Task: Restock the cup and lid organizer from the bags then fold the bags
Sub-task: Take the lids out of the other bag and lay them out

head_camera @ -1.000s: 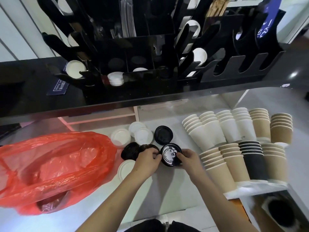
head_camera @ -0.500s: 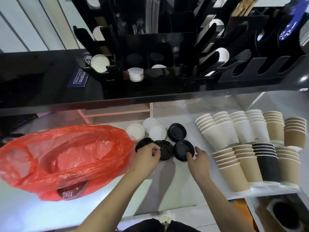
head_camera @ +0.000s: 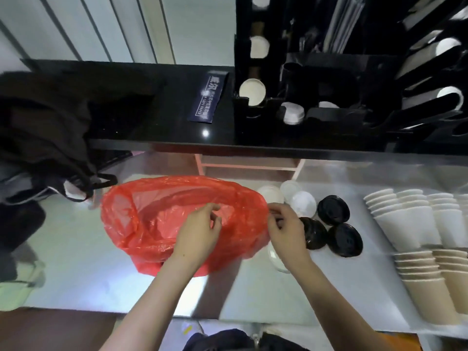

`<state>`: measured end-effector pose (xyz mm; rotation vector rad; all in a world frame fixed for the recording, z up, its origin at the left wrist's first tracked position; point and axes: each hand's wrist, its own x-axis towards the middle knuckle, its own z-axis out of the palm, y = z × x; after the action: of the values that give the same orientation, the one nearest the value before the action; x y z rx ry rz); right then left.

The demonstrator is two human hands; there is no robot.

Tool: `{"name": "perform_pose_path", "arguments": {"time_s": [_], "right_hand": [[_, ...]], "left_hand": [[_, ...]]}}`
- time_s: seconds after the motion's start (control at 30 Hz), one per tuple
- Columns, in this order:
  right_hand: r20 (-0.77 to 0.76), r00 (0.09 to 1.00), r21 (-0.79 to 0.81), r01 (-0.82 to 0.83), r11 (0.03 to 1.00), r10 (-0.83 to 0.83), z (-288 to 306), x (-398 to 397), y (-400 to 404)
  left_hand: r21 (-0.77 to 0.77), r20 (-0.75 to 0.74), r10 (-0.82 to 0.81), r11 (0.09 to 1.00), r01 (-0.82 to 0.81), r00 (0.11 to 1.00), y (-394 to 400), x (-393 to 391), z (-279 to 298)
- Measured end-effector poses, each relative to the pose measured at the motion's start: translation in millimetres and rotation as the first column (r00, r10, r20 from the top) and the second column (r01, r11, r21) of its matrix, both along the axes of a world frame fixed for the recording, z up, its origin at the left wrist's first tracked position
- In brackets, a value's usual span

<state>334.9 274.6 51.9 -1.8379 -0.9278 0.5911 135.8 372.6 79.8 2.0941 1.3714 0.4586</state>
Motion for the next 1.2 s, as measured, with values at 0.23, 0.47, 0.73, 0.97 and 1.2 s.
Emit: {"name": "perform_pose_path", "arguments": {"time_s": [0.23,0.47,0.73,0.97,1.2], "right_hand": [[0.124,0.932,-0.063,-0.334,0.94,0.339,-6,-80,51],[0.264,0.743,-0.46,-0.463,0.757,0.615,-22,-119,72],[0.181,0.668,-0.653,-0.467,0.596,0.722,-38,-153,94],[0.084,0.735,-0.708,-0.43,0.56,0.672,-63,-188,105],[-0.055,0.835,-0.568,-0.477,0.671,0.547,-72,-193,101]], "left_hand": [[0.081,-0.287,-0.03,0.995,0.056,0.957,31,-99,-29],[-0.011,-0.477,-0.207,0.973,0.23,0.854,33,-152,-47],[-0.169,-0.528,-0.275,0.961,0.219,0.803,27,-167,-66],[-0.138,-0.514,-0.232,0.973,0.187,0.826,21,-169,-88],[-0.11,-0.463,-0.194,0.981,0.162,0.865,22,-173,-86]]}}
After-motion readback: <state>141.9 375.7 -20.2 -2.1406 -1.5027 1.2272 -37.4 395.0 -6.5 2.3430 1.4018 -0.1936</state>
